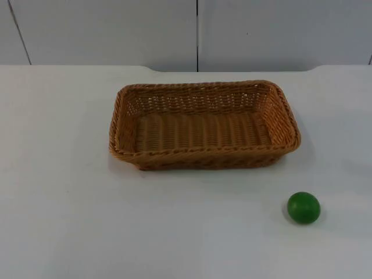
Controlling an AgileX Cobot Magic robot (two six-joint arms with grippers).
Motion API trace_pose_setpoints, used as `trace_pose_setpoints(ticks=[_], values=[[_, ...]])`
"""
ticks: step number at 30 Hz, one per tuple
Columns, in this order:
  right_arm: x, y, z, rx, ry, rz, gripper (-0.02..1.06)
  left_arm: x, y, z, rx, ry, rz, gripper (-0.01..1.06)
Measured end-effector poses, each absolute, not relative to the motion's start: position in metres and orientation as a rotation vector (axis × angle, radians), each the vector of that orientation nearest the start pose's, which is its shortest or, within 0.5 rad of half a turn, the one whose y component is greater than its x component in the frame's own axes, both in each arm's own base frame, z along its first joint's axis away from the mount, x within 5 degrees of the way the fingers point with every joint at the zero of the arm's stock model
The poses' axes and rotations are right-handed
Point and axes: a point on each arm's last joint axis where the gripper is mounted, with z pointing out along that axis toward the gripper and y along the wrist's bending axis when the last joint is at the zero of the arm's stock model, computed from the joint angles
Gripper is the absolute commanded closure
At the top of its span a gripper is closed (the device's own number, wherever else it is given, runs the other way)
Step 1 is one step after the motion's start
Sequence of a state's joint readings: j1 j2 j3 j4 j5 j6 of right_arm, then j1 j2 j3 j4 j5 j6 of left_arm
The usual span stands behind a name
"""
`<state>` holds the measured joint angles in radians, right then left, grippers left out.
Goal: Pick up the basket with the left hand and place the object to the left of the red cylinder into the basket with the right hand.
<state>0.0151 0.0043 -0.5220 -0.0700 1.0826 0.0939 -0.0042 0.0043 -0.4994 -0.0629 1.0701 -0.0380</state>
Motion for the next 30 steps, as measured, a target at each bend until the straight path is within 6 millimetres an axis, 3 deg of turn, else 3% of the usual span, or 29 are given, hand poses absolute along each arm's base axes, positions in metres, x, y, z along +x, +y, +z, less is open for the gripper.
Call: trace_pose_setpoints(ticks=[7, 14, 18, 19, 22, 24, 26, 30], values=[[-0.009, -0.006, 0.284, 0.062, 2.036, -0.030, -0.01, -0.005, -0.006, 0.277, -0.031, 2.056, -0.115, 0.00], [0.009, -0.005, 0.319, 0.052, 2.053, -0.035, -0.01, 0.010, -0.006, 0.301, -0.035, 2.063, -0.125, 0.00], [0.047, -0.005, 0.340, 0.027, 2.113, -0.048, -0.01, 0.049, -0.006, 0.327, -0.044, 2.103, -0.125, 0.00], [0.047, -0.005, 0.340, 0.027, 2.113, -0.048, -0.01, 0.049, -0.006, 0.327, -0.044, 2.103, -0.125, 0.00], [0.084, -0.004, 0.343, 0.014, 2.172, -0.052, -0.01, 0.081, -0.006, 0.336, -0.053, 2.162, -0.126, 0.00], [0.107, -0.003, 0.338, 0.007, 2.215, -0.053, -0.01, 0.101, -0.006, 0.337, -0.056, 2.215, -0.124, 0.00], [0.111, -0.003, 0.337, 0.006, 2.220, -0.053, -0.01, 0.107, -0.006, 0.335, -0.058, 2.235, -0.123, 0.00], [0.146, -0.002, 0.321, -0.003, 2.321, -0.055, -0.01, 0.143, -0.006, 0.324, -0.069, 2.333, -0.121, 0.00]])
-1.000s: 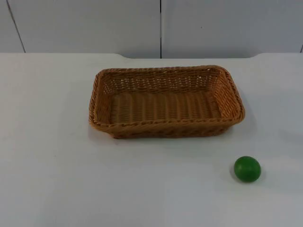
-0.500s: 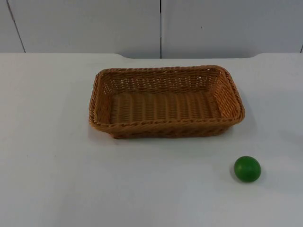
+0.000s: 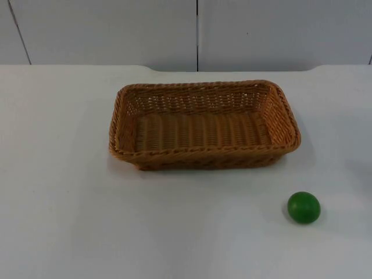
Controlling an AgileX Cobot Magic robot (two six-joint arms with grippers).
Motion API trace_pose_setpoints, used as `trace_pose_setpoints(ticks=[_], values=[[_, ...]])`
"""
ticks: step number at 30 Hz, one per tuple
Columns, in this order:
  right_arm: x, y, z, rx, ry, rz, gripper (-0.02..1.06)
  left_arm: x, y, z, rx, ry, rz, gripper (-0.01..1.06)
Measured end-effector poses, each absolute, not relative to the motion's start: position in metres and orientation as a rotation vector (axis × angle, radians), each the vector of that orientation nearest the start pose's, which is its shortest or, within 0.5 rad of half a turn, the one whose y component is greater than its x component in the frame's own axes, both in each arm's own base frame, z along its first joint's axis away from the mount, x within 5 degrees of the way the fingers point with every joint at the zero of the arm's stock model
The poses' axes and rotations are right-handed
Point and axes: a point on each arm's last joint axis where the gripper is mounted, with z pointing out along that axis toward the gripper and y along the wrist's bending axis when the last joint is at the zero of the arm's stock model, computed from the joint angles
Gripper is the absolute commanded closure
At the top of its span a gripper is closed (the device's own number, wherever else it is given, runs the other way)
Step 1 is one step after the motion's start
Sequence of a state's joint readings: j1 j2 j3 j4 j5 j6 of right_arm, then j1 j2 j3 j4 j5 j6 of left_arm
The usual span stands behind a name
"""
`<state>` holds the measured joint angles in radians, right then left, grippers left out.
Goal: Pick up the basket with the left hand and place the object to the left of the red cylinder into the basket with the right hand.
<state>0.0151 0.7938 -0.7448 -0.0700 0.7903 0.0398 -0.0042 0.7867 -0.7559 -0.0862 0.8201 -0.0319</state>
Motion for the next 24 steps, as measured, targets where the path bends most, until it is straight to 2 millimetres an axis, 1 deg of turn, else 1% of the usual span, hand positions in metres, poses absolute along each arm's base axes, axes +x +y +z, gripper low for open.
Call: trace_pose_setpoints(ticks=[1, 2, 6, 10, 16, 19, 20, 22, 23, 24], values=[[0.154, -0.002, 0.316, -0.007, 2.353, -0.056, -0.01, 0.150, -0.006, 0.319, -0.073, 2.359, -0.122, 0.00], [0.154, -0.002, 0.316, -0.007, 2.353, -0.056, -0.01, 0.150, -0.006, 0.319, -0.073, 2.359, -0.122, 0.00], [0.173, -0.002, 0.298, -0.010, 2.459, -0.059, -0.01, 0.171, -0.006, 0.306, -0.078, 2.418, -0.120, 0.00], [0.177, -0.002, 0.294, -0.012, 2.486, -0.060, -0.01, 0.178, -0.006, 0.302, -0.078, 2.431, -0.119, 0.00], [0.178, -0.002, 0.293, -0.012, 2.490, -0.060, -0.01, 0.184, -0.007, 0.298, -0.071, 2.442, -0.124, 0.00], [0.178, -0.002, 0.293, -0.012, 2.490, -0.060, -0.01, 0.198, -0.010, 0.289, -0.038, 2.487, -0.163, 0.00], [0.178, -0.002, 0.293, -0.012, 2.490, -0.060, -0.01, 0.198, -0.010, 0.289, -0.038, 2.487, -0.163, 0.00], [0.178, -0.002, 0.293, -0.012, 2.490, -0.060, -0.01, 0.216, -0.015, 0.282, -0.014, 2.529, -0.225, 0.00], [0.178, -0.002, 0.293, -0.012, 2.490, -0.060, -0.01, 0.233, -0.019, 0.275, 0.015, 2.564, -0.270, 0.00], [0.178, -0.002, 0.293, -0.012, 2.490, -0.060, -0.01, 0.245, -0.021, 0.273, 0.023, 2.571, -0.308, 0.00]])
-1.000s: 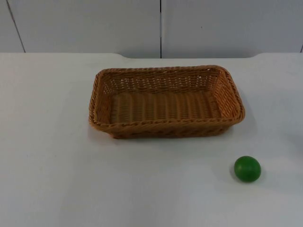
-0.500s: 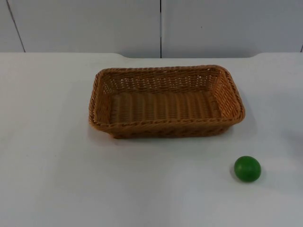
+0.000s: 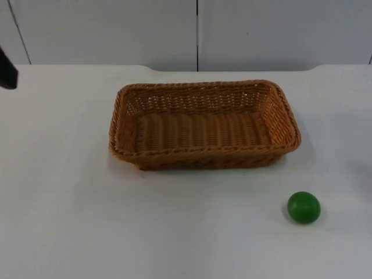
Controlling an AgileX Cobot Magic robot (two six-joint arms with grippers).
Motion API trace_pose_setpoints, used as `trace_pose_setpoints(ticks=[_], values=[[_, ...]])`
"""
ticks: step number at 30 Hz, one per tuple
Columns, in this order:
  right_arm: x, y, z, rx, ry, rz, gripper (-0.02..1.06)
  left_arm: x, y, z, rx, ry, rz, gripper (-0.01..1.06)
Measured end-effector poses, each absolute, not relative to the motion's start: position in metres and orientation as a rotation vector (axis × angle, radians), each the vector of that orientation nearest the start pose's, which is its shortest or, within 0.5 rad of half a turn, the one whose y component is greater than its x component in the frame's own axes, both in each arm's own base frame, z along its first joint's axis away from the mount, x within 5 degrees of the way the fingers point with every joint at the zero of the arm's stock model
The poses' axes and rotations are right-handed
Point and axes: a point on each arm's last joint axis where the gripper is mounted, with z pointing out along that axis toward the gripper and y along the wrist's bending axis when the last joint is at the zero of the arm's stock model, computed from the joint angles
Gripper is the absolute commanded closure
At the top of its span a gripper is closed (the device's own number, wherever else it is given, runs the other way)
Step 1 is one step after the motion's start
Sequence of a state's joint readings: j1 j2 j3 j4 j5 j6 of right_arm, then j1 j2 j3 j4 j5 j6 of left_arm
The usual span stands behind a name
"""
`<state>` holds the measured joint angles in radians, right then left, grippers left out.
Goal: Pick up the basket with the left hand and place the object to the left of the red cylinder into the basket with the right hand.
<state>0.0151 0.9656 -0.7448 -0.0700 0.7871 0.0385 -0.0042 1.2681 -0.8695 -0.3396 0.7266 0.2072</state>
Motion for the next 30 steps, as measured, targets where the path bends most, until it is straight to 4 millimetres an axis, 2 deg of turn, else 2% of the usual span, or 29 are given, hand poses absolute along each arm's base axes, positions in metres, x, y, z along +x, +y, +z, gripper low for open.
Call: trace_pose_setpoints(ticks=[2, 3, 5, 7, 8, 9, 11, 12, 17, 18, 22, 23, 24, 27, 30], values=[[0.178, -0.002, 0.293, -0.012, 2.490, -0.060, -0.01, 0.252, -0.022, 0.271, 0.031, 2.578, -0.325, 0.00], [0.178, -0.002, 0.293, -0.012, 2.490, -0.060, -0.01, 0.273, -0.026, 0.264, 0.049, 2.598, -0.373, 0.00], [0.178, -0.002, 0.293, -0.012, 2.490, -0.060, -0.01, 0.293, -0.028, 0.261, 0.054, 2.601, -0.405, 0.00], [0.177, -0.002, 0.293, -0.011, 2.491, -0.060, -0.01, 0.321, -0.034, 0.250, 0.077, 2.628, -0.427, 0.00], [0.177, -0.002, 0.293, -0.011, 2.491, -0.060, -0.01, 0.321, -0.034, 0.250, 0.077, 2.628, -0.427, 0.00], [0.177, -0.002, 0.293, -0.011, 2.491, -0.060, -0.01, 0.341, -0.041, 0.244, 0.106, 2.631, -0.435, 0.00], [0.177, -0.002, 0.293, -0.011, 2.491, -0.060, -0.01, 0.367, -0.054, 0.229, 0.151, 2.653, -0.448, 0.00], [0.177, -0.002, 0.293, -0.011, 2.491, -0.060, -0.01, 0.367, -0.054, 0.229, 0.151, 2.653, -0.448, 0.00], [0.177, -0.002, 0.293, -0.011, 2.491, -0.060, -0.01, 0.417, -0.081, 0.195, 0.210, 2.709, -0.434, 0.00], [0.177, -0.002, 0.293, -0.011, 2.491, -0.060, -0.01, 0.417, -0.081, 0.195, 0.210, 2.709, -0.434, 0.00], [0.177, -0.002, 0.293, -0.011, 2.491, -0.060, -0.01, 0.443, -0.090, 0.163, 0.172, 2.764, -0.432, 0.00], [0.177, -0.002, 0.293, -0.011, 2.491, -0.060, -0.01, 0.443, -0.090, 0.163, 0.172, 2.764, -0.432, 0.00], [0.177, -0.002, 0.293, -0.011, 2.491, -0.060, -0.01, 0.448, -0.094, 0.150, 0.157, 2.786, -0.436, 0.00], [0.177, -0.002, 0.293, -0.011, 2.491, -0.060, -0.01, 0.453, -0.103, 0.128, 0.164, 2.816, -0.429, 0.05], [0.178, -0.002, 0.293, -0.012, 2.490, -0.060, -0.01, 0.454, -0.111, 0.117, 0.156, 2.823, -0.429, 0.08]])
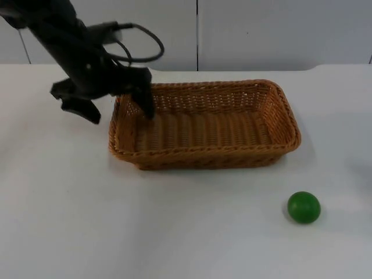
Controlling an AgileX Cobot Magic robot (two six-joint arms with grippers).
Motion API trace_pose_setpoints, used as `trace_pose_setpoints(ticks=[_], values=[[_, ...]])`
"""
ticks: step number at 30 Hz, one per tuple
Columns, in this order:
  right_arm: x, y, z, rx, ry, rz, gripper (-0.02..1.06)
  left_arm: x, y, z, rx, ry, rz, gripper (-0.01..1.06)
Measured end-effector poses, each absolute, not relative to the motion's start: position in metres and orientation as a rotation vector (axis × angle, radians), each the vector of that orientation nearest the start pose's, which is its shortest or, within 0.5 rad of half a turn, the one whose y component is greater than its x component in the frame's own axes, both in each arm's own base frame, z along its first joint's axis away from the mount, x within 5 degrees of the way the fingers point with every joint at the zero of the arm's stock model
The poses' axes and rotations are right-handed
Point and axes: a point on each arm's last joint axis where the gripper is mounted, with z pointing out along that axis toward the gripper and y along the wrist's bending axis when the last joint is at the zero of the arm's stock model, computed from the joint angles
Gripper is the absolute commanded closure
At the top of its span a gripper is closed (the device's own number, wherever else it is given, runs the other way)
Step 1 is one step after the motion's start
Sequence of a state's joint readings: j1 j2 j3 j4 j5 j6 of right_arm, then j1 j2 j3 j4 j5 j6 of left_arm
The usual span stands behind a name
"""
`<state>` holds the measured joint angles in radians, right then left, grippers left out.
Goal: Pick up the basket with the left hand and place the object to the left of the red cylinder into the basket with the right hand.
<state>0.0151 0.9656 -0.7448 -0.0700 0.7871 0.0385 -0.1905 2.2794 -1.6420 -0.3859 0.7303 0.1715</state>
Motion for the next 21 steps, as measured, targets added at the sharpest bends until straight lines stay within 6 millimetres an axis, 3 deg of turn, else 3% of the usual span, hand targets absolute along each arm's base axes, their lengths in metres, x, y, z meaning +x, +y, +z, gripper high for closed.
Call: trace_pose_setpoints(ticks=[6, 9, 10, 14, 15, 17, 21], values=[[0.178, -0.002, 0.293, -0.012, 2.486, -0.060, -0.01, 0.454, -0.122, 0.093, 0.148, 2.837, -0.421, 0.17], [0.178, -0.002, 0.294, -0.012, 2.485, -0.060, -0.01, 0.455, -0.122, 0.090, 0.142, 2.835, -0.419, 0.40], [0.178, -0.002, 0.294, -0.012, 2.485, -0.060, -0.01, 0.455, -0.122, 0.089, 0.136, 2.836, -0.422, 0.40], [0.178, -0.002, 0.294, -0.012, 2.484, -0.060, -0.01, 0.456, -0.123, 0.088, 0.118, 2.832, -0.436, 0.83], [0.178, -0.002, 0.294, -0.012, 2.482, -0.059, -0.01, 0.456, -0.123, 0.088, 0.117, 2.830, -0.435, 0.83], [0.178, -0.002, 0.294, -0.012, 2.482, -0.059, -0.01, 0.456, -0.125, 0.088, 0.070, 2.829, -0.465, 1.03], [0.178, -0.002, 0.294, -0.012, 2.481, -0.059, -0.01, 0.457, -0.124, 0.089, -0.004, 2.827, -0.490, 1.05]])
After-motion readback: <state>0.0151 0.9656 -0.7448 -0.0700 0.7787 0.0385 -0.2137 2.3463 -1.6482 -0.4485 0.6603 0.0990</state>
